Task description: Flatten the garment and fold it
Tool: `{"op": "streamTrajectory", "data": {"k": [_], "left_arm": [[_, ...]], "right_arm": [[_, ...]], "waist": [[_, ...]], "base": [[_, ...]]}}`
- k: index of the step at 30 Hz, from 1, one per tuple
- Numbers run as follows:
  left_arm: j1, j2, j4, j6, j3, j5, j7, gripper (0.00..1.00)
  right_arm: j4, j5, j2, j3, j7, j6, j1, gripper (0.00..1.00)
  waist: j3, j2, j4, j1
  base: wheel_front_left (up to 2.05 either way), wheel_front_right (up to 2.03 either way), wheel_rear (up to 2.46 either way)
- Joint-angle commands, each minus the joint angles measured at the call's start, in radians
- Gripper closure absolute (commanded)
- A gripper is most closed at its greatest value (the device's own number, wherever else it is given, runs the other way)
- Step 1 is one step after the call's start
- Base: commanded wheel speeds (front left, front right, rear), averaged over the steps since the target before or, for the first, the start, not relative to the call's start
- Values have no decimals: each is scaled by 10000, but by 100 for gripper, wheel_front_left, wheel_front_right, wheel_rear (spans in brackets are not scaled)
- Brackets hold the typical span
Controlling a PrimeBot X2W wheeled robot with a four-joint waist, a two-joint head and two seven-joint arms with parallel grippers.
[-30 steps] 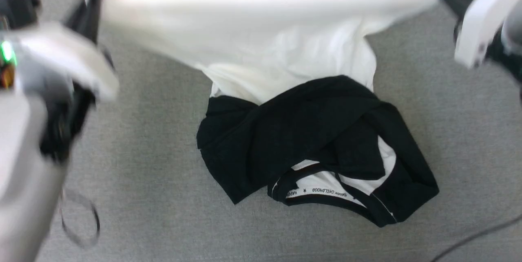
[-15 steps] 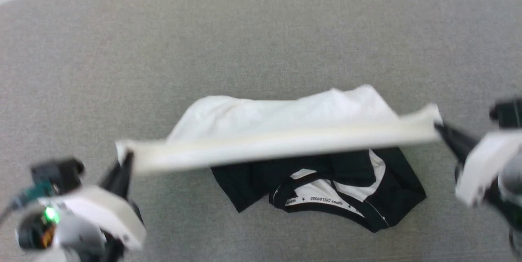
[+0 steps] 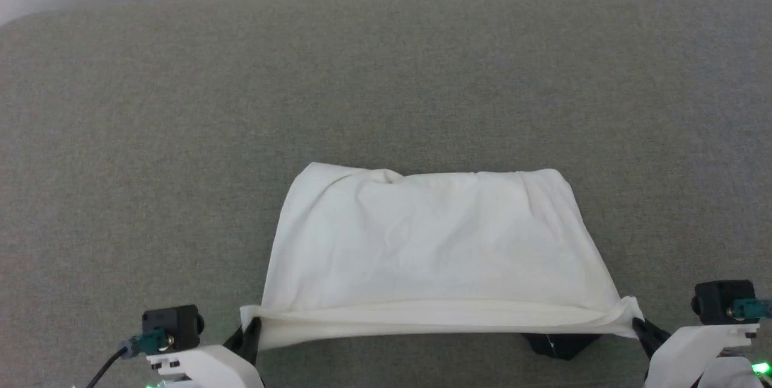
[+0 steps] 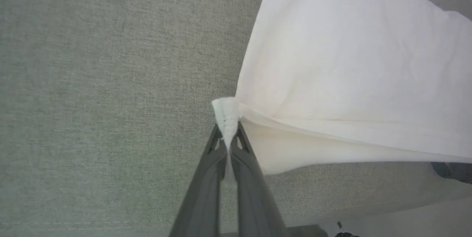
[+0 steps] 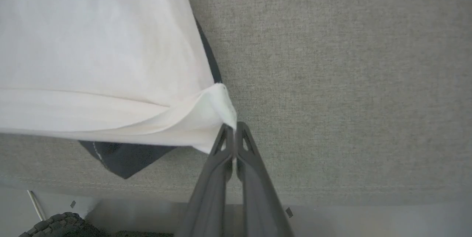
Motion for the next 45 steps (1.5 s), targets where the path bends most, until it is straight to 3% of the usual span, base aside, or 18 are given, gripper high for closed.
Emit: {"op": "streamTrajectory", "data": {"k": [1,6,12,16,21,26,31,45], "left_arm": [[-49,-6,97,47,28,70,-81,0],[-253,-110,31,-136,-11,471,-780,0],[-527,94,-628,-64,402,1315,-2102,0],[-668,266,-939,165,791,1828,-2861,0],[-751,634,-1172,519,1196,2443,-3426,0],[-624,1104,-1451,863,1518,2840,-3494,0],[-433,1481,-1704,960,1614,3015,-3368,0],[-741,1250,-1920,893,1104,3228,-3273,0]], "right_arm": [[76,-88,31,-25,-93,-44,72,0],[178,-125,138,146,-881,-44,-68,0],[-966,331,47,136,-1381,-44,-178,0],[-1651,627,-110,-106,-992,-44,-327,0],[-1584,1003,-662,-440,103,-44,-617,0],[-895,1483,-1530,-393,1415,-44,-1079,0],[109,1942,-2007,87,2214,-44,-1837,0],[3733,2150,-1689,1567,2509,-44,-3860,0]], "waist": [[-37,0,-32,0],[-154,0,10,0],[-346,0,121,0],[-505,0,201,0],[-720,0,332,0],[-832,0,482,0],[-753,0,693,0],[29,0,1220,0]], "base": [[0,0,0],[0,0,0],[0,0,0],[0,0,0],[0,0,0],[0,0,0],[0,0,0],[0,0,0]]}}
